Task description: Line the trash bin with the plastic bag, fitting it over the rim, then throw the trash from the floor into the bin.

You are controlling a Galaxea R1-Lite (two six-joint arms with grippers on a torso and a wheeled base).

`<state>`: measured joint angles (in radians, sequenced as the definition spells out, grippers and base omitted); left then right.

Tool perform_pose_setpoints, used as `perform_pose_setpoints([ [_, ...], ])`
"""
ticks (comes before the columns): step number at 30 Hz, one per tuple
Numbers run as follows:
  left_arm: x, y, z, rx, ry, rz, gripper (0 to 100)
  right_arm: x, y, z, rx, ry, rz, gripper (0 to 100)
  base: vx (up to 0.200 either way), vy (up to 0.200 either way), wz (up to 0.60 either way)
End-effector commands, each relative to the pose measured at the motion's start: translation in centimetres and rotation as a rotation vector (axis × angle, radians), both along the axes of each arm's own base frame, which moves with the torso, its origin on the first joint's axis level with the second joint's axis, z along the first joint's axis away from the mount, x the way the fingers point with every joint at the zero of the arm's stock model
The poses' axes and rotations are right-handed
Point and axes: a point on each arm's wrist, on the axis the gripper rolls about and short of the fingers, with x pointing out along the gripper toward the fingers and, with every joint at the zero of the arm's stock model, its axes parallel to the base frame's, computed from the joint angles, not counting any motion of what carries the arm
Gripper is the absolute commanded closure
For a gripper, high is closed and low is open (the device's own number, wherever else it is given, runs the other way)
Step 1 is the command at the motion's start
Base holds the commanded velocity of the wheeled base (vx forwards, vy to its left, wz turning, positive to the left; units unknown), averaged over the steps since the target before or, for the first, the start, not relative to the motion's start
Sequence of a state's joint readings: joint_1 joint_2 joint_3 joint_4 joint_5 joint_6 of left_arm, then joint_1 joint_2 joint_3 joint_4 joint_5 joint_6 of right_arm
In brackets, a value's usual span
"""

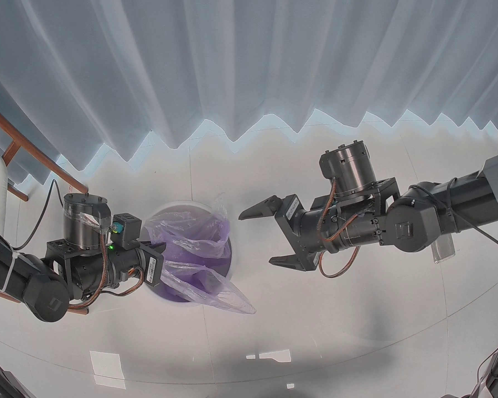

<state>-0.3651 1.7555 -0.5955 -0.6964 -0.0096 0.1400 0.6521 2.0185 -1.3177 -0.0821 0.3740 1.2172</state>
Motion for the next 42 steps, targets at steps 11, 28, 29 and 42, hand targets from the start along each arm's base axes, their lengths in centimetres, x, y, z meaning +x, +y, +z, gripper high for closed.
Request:
perform_pose_setpoints([
  [11, 0.0, 0.0, 0.1, -0.002, -0.003, -0.001, 100, 1.5, 3.5, -1.8, -0.025, -0.019, 0.01, 0, 0.0, 0.0, 0.0],
  [28, -0.1, 0.0, 0.0, 0.001, 0.001, -0.002, 100, 2.7, 6.6, -2.1, -0.031, -0.013, 0.046, 0, 0.0, 0.0, 0.0],
  [29, -0.1, 0.0, 0.1, 0.0, -0.001, -0.002, 100, 2.7, 6.9, -2.2, -0.031, -0.01, 0.049, 0, 0.0, 0.0, 0.0],
  [42, -0.3, 0.1, 0.1, 0.0, -0.001, -0.003, 100, 3.0, 8.6, -2.7, -0.048, -0.009, 0.058, 0, 0.0, 0.0, 0.0],
])
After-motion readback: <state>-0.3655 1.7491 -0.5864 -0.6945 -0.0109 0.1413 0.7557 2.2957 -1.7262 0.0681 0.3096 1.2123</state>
